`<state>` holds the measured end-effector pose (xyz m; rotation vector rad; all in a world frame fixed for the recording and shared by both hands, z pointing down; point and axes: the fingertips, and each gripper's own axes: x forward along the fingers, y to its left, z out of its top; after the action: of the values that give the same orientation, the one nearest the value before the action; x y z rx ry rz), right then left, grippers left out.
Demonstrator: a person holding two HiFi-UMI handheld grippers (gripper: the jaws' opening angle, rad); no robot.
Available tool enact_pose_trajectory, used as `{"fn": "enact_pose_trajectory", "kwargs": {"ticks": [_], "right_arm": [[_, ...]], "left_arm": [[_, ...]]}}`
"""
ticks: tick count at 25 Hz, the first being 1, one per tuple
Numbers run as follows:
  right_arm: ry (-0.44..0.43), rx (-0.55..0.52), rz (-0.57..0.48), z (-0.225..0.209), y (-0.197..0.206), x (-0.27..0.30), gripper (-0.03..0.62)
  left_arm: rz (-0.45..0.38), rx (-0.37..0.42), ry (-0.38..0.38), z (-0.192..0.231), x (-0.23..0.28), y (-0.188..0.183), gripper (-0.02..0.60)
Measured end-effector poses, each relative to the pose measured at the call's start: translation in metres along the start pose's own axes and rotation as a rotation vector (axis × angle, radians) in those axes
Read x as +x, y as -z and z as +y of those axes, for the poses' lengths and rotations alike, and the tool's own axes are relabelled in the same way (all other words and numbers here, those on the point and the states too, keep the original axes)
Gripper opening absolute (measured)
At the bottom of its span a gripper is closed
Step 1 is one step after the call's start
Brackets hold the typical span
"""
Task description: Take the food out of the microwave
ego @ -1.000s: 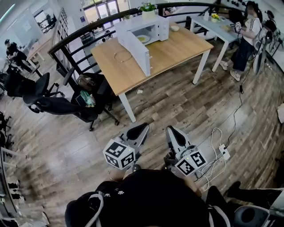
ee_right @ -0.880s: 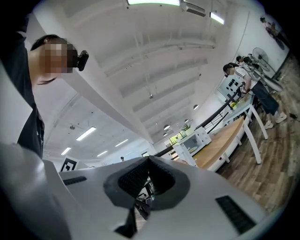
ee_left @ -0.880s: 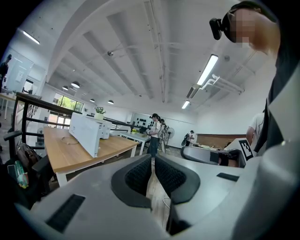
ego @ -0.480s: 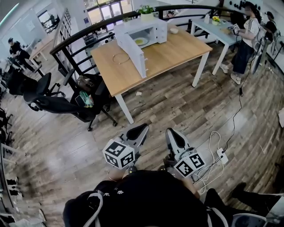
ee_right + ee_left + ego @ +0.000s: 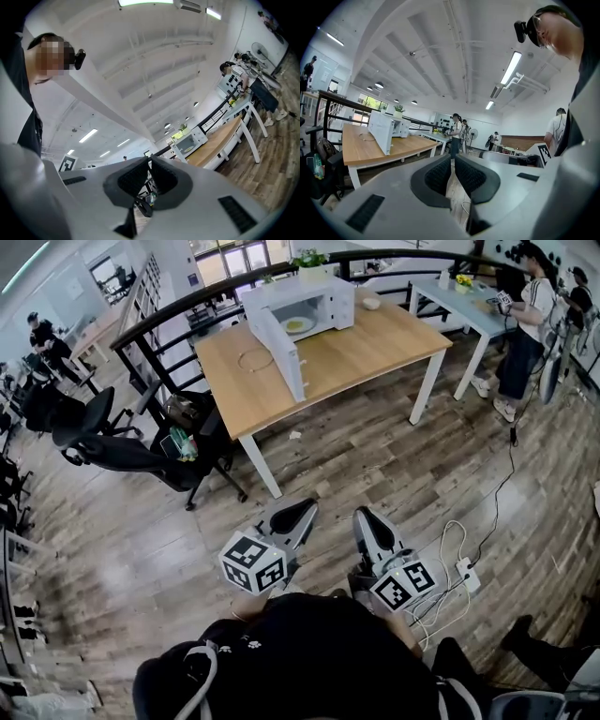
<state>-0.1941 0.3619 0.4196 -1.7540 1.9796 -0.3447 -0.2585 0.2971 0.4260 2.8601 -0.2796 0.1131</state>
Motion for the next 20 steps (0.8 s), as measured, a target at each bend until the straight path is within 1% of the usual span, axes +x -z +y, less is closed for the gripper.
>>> {"fn": "enact_pose_trajectory", "kwargs": {"ticks": [4,7,11,14,20], "right_arm": [[-0.012,0.021,0.005,-0.002,0.001,-0.002,0.011],[-0.013,0.027,-0.003,-0.004,-0.003,-0.003,0.014],[-0.011,0.020,-0.018,-0.008,-0.013,-0.002,0.018],[0.005,0.013,-0.019,-0.016,-0.017,-0.006,0.022],[0.029,0.027,-0.021,-0.036,-0.024,-0.005,0.022]], "left_arm": [[0.002,-0.011,-0.024,0.002,0.001,0.000,0.031],[-0.014,-0.012,-0.026,0.001,0.003,-0.005,0.031],[-0.013,-0.020,-0.032,0.003,0.013,-0.007,0.031],[-0.014,-0.044,-0.022,0.001,0.025,-0.006,0.031],[0.008,-0.069,-0.006,0.003,0.048,-0.003,0.031]]}}
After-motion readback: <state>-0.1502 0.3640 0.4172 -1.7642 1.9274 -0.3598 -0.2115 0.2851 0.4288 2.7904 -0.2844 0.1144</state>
